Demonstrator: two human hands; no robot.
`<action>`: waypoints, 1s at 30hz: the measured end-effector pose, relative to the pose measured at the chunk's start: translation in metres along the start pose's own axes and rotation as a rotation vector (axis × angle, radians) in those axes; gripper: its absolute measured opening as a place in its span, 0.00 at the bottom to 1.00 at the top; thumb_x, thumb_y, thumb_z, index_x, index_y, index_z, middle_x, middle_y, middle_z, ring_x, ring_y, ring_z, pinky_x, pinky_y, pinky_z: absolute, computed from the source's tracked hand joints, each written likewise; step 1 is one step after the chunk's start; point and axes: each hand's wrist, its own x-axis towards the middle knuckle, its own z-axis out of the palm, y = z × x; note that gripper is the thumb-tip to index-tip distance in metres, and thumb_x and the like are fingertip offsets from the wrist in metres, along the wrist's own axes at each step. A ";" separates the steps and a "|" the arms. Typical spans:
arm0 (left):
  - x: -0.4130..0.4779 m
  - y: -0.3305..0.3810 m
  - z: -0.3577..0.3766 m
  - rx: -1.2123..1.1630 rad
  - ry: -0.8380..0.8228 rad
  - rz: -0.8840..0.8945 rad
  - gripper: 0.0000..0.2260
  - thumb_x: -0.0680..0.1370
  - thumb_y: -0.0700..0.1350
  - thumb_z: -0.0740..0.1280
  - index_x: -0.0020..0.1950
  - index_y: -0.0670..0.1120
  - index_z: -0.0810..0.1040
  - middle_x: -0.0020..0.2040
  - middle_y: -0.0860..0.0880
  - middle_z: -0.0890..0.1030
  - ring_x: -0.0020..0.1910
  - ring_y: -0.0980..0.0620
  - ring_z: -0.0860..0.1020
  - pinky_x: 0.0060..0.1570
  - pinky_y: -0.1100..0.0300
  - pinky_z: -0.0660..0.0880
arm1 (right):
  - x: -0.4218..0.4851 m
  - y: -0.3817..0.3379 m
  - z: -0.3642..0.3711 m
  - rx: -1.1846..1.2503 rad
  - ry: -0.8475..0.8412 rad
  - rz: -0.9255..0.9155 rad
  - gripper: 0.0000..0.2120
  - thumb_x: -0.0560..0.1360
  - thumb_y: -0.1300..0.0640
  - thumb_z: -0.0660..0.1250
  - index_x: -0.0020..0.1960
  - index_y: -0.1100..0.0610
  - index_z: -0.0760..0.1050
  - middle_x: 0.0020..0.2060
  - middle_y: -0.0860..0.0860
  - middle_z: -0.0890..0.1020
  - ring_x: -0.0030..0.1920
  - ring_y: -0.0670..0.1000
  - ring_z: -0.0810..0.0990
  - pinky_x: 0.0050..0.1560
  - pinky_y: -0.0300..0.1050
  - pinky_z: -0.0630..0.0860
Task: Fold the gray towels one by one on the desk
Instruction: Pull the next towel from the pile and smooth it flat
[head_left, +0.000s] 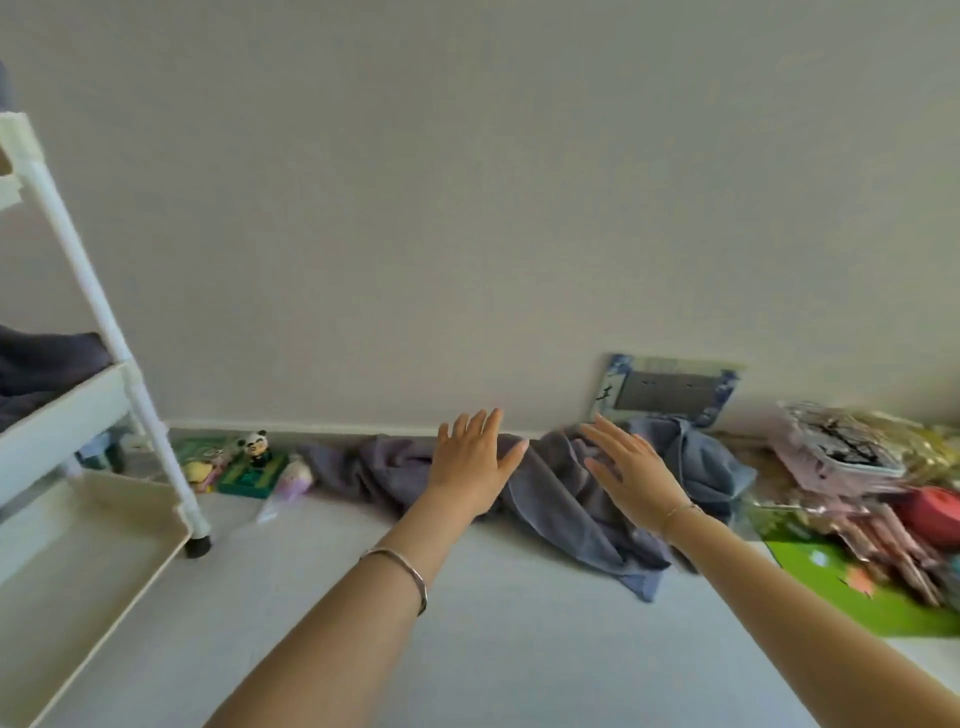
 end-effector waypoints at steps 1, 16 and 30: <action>0.003 0.018 0.011 -0.003 -0.021 0.046 0.29 0.81 0.61 0.50 0.77 0.46 0.54 0.75 0.46 0.62 0.73 0.45 0.59 0.71 0.50 0.54 | -0.016 0.018 -0.003 -0.004 0.004 0.060 0.22 0.80 0.50 0.58 0.74 0.48 0.61 0.75 0.47 0.58 0.73 0.51 0.61 0.74 0.49 0.53; 0.035 0.152 0.161 0.006 -0.412 0.245 0.28 0.79 0.62 0.53 0.74 0.47 0.62 0.73 0.49 0.67 0.71 0.47 0.63 0.69 0.52 0.60 | -0.126 0.170 0.019 0.149 -0.173 0.328 0.28 0.72 0.39 0.67 0.70 0.44 0.67 0.72 0.44 0.66 0.73 0.48 0.62 0.72 0.46 0.59; 0.037 0.115 0.226 0.106 -0.556 0.248 0.42 0.66 0.75 0.45 0.75 0.55 0.60 0.76 0.54 0.60 0.75 0.53 0.55 0.71 0.55 0.54 | -0.073 0.198 0.120 0.197 -0.323 0.127 0.24 0.66 0.41 0.74 0.59 0.48 0.77 0.57 0.46 0.77 0.61 0.49 0.71 0.59 0.39 0.63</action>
